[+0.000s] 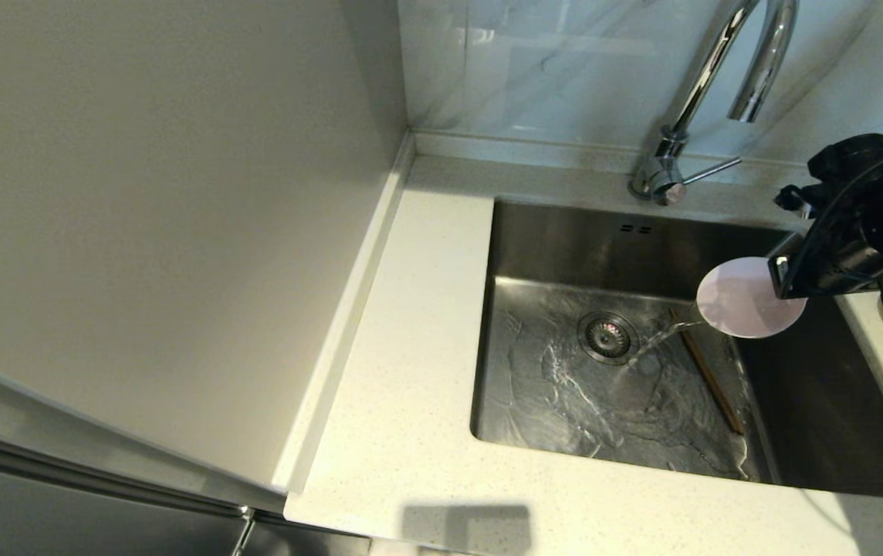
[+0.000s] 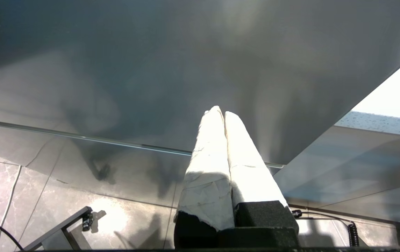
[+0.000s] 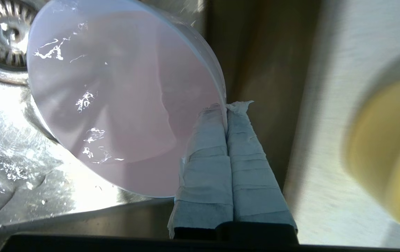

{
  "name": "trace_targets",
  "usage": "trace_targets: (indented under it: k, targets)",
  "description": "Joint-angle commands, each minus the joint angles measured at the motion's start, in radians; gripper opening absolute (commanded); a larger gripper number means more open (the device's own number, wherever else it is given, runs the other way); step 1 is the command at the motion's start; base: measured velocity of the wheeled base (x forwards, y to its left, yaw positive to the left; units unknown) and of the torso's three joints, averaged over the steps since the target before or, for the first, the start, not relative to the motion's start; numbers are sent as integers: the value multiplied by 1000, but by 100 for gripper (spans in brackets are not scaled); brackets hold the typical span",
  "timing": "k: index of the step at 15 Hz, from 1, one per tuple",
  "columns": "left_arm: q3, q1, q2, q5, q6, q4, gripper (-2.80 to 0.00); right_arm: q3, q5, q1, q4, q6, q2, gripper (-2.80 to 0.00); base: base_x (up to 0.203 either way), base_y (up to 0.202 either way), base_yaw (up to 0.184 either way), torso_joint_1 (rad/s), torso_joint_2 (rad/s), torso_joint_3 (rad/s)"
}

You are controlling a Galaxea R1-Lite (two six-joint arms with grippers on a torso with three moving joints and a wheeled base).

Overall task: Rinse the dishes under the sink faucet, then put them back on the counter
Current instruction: Put a bowl back to the table from the sink

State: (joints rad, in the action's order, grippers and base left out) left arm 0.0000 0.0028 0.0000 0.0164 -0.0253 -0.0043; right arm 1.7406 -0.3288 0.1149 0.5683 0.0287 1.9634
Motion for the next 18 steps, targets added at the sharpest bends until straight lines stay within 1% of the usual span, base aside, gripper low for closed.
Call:
trace_targets:
  k: [1,2,4,7,9,12,13,15,18]
  targets:
    - [0,0,-3,0,-1,0,-280,-8,-5,7,-41,3,-59,-280,0,0,0,0,0,0]
    - [0,0,-3,0,-1,0,-280,-33,-5,14,-103,15,-75,-280,0,0,0,0,0,0]
    - [0,0,-3,0,-1,0,-280,-122,-6,30,-266,76,-112,-280,0,0,0,0,0,0]
    - [0,0,-3,0,-1,0,-280,-295,-4,63,-556,190,-163,-280,0,0,0,0,0,0]
    - [0,0,-3,0,-1,0,-280,-385,-1,82,-731,233,-190,-280,0,0,0,0,0,0]
    - [0,0,-3,0,-1,0,-280,-431,-2,103,-867,232,-209,-280,0,0,0,0,0,0]
    - [0,0,-3,0,-1,0,-280,-440,-3,105,-895,217,-214,-280,0,0,0,0,0,0]
    - [0,0,-3,0,-1,0,-280,-474,-4,111,-956,153,-227,-280,0,0,0,0,0,0]
    - [0,0,-3,0,-1,0,-280,-553,-4,123,-1113,96,-255,-280,0,0,0,0,0,0]
